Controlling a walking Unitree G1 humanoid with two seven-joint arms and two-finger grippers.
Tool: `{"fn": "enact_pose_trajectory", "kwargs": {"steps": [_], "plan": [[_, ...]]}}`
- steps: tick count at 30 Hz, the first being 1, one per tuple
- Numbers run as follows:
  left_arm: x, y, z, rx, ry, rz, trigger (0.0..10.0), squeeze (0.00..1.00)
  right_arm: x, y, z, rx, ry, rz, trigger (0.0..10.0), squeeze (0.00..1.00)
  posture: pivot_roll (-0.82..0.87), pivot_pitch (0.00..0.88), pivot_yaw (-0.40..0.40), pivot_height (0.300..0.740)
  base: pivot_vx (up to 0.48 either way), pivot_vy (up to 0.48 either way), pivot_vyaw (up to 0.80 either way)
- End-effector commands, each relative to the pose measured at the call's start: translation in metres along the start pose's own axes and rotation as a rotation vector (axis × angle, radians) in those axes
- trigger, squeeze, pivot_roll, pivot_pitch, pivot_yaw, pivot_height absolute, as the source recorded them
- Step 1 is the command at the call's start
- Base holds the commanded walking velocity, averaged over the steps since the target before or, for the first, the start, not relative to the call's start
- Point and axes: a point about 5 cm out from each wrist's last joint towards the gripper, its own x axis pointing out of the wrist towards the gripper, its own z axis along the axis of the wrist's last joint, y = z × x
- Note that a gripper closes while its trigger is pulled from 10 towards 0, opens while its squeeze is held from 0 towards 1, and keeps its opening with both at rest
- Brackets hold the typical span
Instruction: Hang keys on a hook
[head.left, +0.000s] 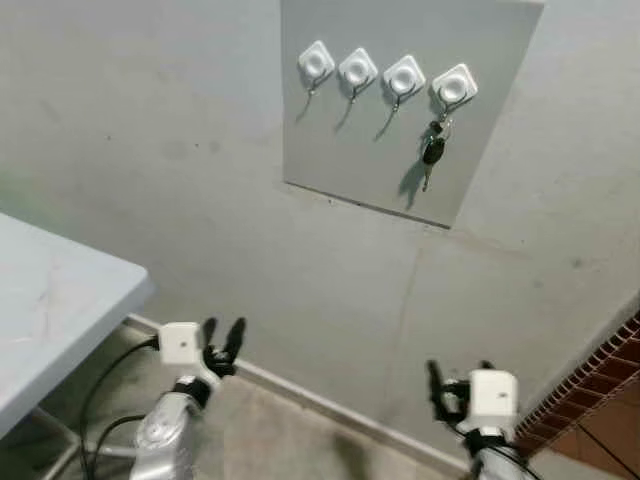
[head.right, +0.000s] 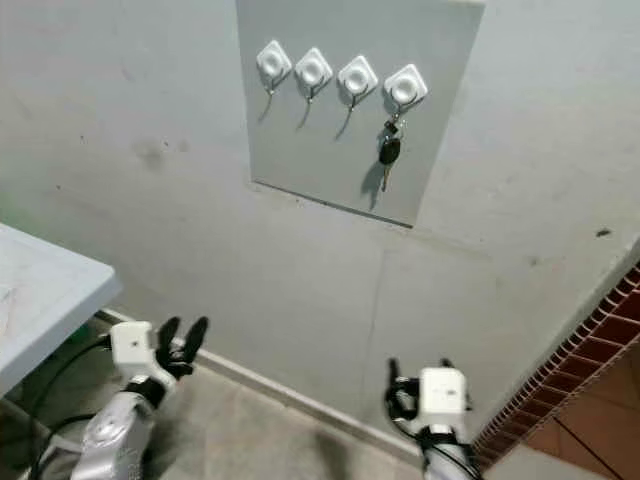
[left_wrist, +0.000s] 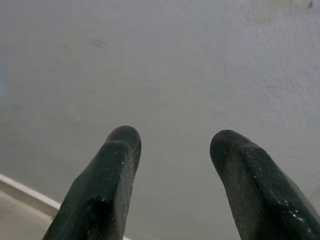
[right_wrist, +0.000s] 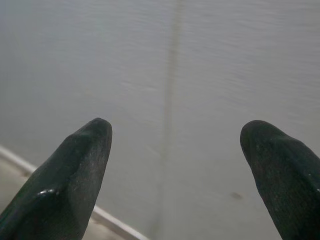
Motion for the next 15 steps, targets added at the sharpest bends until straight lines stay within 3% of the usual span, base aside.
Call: {"fn": "enact_pose_trajectory", "kwargs": {"steps": [1, 9, 15], "plan": [[0.003, -0.008, 0.007, 0.002, -0.034, -0.042, 10.0, 0.00, 0.003, -0.005, 0.010, -0.015, -0.039, 0.001, 10.0, 0.00, 0.01, 0.000, 0.015, 0.740, 0.000, 0.000, 0.80], [0.014, -0.023, 0.034, -0.013, -0.138, -0.081, 10.0, 0.00, 0.014, 0.003, 0.045, -0.023, -0.168, 0.057, 10.0, 0.00, 0.01, 0.000, 0.010, 0.740, 0.000, 0.000, 0.80], [0.016, -0.023, 0.036, -0.019, -0.136, -0.064, 10.0, 0.00, 0.016, 0.005, 0.051, -0.020, -0.174, 0.085, 10.0, 0.00, 0.01, 0.000, 0.005, 0.740, 0.000, 0.000, 0.80]]}}
